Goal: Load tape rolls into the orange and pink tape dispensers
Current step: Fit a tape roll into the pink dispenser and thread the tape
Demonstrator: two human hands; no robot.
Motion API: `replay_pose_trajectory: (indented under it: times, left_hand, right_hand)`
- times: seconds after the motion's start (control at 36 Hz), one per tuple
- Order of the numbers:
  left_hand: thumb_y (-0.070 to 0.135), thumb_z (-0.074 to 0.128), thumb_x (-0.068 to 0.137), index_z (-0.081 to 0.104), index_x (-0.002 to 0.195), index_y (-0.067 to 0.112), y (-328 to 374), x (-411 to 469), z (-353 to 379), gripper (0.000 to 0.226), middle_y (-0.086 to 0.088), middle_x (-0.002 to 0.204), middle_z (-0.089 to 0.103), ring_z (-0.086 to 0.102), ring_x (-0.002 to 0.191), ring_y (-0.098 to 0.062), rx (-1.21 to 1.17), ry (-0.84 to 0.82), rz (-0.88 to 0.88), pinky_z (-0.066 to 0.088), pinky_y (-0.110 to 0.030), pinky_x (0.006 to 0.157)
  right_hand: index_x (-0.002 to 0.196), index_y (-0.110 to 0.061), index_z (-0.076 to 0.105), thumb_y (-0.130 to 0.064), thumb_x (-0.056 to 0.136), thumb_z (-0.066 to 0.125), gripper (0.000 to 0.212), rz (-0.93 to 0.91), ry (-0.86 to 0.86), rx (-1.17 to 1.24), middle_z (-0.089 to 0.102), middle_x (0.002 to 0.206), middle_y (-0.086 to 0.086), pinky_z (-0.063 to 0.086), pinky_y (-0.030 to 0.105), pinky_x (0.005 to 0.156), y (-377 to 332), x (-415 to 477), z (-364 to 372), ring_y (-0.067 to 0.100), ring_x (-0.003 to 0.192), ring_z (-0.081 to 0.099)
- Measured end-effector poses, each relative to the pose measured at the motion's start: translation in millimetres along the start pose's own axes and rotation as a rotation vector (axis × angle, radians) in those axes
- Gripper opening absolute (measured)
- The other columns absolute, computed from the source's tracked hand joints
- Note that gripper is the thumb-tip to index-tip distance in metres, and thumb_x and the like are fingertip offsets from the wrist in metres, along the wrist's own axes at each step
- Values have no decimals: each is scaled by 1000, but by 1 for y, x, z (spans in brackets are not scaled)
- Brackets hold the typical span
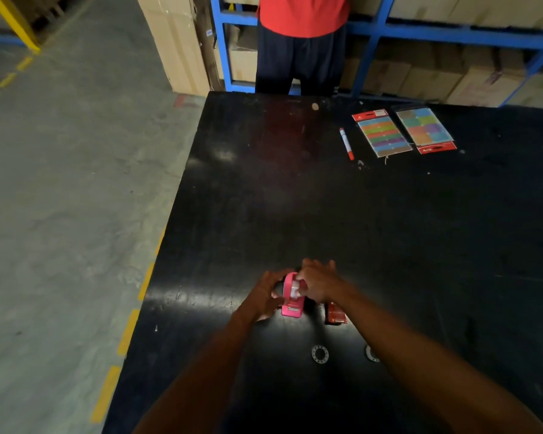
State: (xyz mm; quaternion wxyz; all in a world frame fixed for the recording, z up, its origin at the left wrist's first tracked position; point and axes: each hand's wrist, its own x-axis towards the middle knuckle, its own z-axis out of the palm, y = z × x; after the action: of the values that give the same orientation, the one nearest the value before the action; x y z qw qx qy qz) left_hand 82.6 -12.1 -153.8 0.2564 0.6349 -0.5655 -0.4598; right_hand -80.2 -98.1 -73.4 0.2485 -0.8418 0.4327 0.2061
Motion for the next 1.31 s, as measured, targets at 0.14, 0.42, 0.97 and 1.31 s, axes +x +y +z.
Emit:
replay_pose_trajectory:
  times: [0.14, 0.42, 0.97, 1.31]
  left_hand:
    - [11, 77, 72, 48, 133, 38, -4, -4, 4, 73, -2, 128, 50, 58, 114, -18, -27, 75, -38, 58, -36, 83]
    - [18, 81, 73, 47, 135, 36, -5, -9, 9, 73, -2, 123, 51, 60, 106, -18, -91, 93, -94, 54, -17, 69]
    - [12, 78, 77, 44, 139, 36, 9, -8, 3, 75, -6, 120, 48, 56, 86, -13, -163, 19, -181, 52, -33, 73]
    - [18, 78, 78, 43, 138, 38, 14, -11, -1, 73, -8, 122, 48, 58, 94, -18, -184, -5, -209, 48, -14, 63]
  right_hand:
    - [120, -26, 56, -34, 88, 63, 34, -48, 141, 129, 52, 119, 2, 28, 48, 99, -1, -9, 6, 24, 116, 50]
    - [108, -25, 62, -31, 94, 47, 21, -129, 416, 66, 65, 114, -3, 30, 41, 91, -1, -29, 26, 18, 106, 53]
    - [90, -24, 68, -32, 94, 46, 23, -150, 467, -81, 66, 98, -3, 29, 39, 85, -12, -34, 17, 19, 96, 50]
    - [97, -24, 64, -43, 89, 16, 52, -129, 441, -24, 58, 102, -4, 12, 30, 78, -14, -38, 22, 17, 99, 48]
